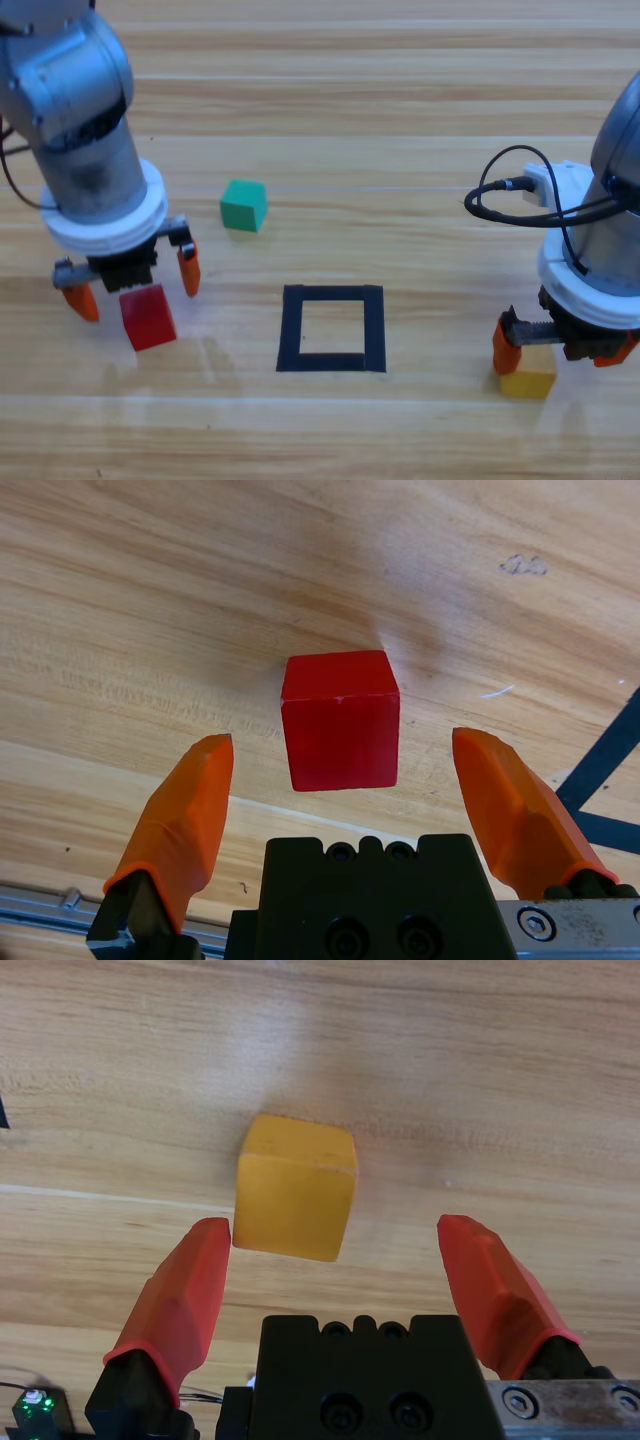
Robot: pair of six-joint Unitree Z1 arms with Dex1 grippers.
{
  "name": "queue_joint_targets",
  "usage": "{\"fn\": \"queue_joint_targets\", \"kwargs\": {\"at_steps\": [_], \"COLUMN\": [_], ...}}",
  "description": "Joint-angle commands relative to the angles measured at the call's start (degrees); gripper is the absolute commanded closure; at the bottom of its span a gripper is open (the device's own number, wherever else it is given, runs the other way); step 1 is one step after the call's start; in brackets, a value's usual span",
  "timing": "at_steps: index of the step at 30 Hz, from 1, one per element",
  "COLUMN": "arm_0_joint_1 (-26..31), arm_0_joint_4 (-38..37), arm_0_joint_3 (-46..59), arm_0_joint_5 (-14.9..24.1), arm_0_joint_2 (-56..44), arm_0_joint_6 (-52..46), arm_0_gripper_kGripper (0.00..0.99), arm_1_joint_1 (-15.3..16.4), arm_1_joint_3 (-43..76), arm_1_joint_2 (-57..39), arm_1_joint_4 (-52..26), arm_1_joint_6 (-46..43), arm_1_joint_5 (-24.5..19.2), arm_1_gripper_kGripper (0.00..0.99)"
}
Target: Stack the blocks in the rectangular block: red at the bottom, yellow in the middle, green on top
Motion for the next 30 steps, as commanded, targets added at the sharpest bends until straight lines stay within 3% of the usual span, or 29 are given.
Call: {"fn": "queue_joint_targets", "kwargs": {"at_steps": [1, 7, 10, 13, 15, 21, 22, 27, 30], "arm_0_joint_1": [0.86, 0.86, 0.86, 0.86, 0.86, 0.86, 0.77, 0.51, -1.08], "arm_0_joint_4": [-3.16, -4.92, -5.62, -6.32, -6.5, -6.5, -6.41, -1.22, 4.66], "arm_0_joint_3": [3.59, 4.2, 4.38, 4.64, 4.56, 3.68, 3.41, -3.71, -11.62], "arm_0_joint_5": [-0.72, -0.19, -0.19, -0.1, -0.1, 1.13, 1.39, 2.45, 4.55], "arm_0_joint_2": [1.03, 2.44, 3.32, 4.02, 4.63, 5.87, 5.95, 6.92, 7.97], "arm_0_joint_6": [-0.64, -0.91, -0.91, -0.38, 0.15, 1.55, 1.9, 8.06, 13.59], "arm_0_gripper_kGripper": [0.057, 0.102, 0.116, 0.212, 0.275, 0.53, 0.565, 0.792, 0.926], "arm_1_joint_1": [-0.48, -0.48, -0.48, -0.48, -0.48, -0.4, -0.31, 0.04, 0.04], "arm_1_joint_3": [2.36, 2.71, 2.36, 2.01, 1.92, 0.6, 0.34, -0.71, -0.71], "arm_1_joint_2": [3.69, 5.01, 5.18, 5.45, 5.27, 2.55, 1.76, -3.25, -4.84], "arm_1_joint_4": [-3.44, -4.67, -4.75, -5.11, -5.11, -4.23, -3.96, -3.96, -3.96], "arm_1_joint_6": [0.54, 0.54, 0.36, 0.18, -0.08, -4.65, -5.26, -7.29, -7.11], "arm_1_joint_5": [0.07, 0.42, 0.07, -0.02, -0.2, -1.16, -1.25, -6.44, -6.7], "arm_1_gripper_kGripper": [0.065, 0.068, 0.179, 0.263, 0.396, 0.942, 0.99, 0.99, 0.99]}}
